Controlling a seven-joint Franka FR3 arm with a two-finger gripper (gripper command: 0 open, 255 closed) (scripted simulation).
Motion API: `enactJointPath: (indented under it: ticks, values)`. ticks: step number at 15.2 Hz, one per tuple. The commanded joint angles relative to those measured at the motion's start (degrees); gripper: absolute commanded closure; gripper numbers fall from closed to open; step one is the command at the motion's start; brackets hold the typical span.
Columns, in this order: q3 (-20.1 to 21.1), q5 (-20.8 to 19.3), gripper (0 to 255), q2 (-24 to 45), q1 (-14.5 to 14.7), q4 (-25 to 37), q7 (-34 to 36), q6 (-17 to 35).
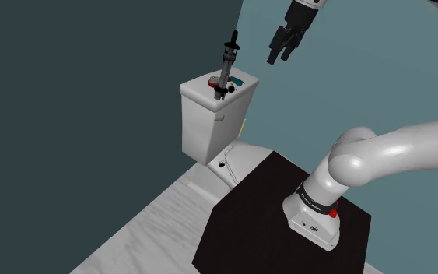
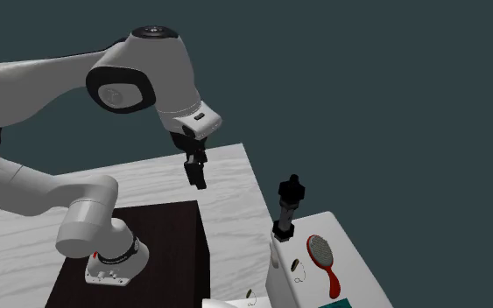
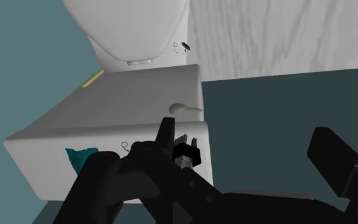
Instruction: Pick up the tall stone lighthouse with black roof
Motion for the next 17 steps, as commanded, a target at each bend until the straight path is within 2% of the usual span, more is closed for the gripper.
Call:
enactJointPath:
  ticks: [1,9,17]
  values:
    - [0.00,0.00,0,0.00,0.00,0.00,0.00,0.00]
    - [-5.42,3.01,0,15.36,0.44,8.97,-4.70,9.25]
    - [-10.42,9.76,0,31.88,1.13,22.84,-10.83,13.74]
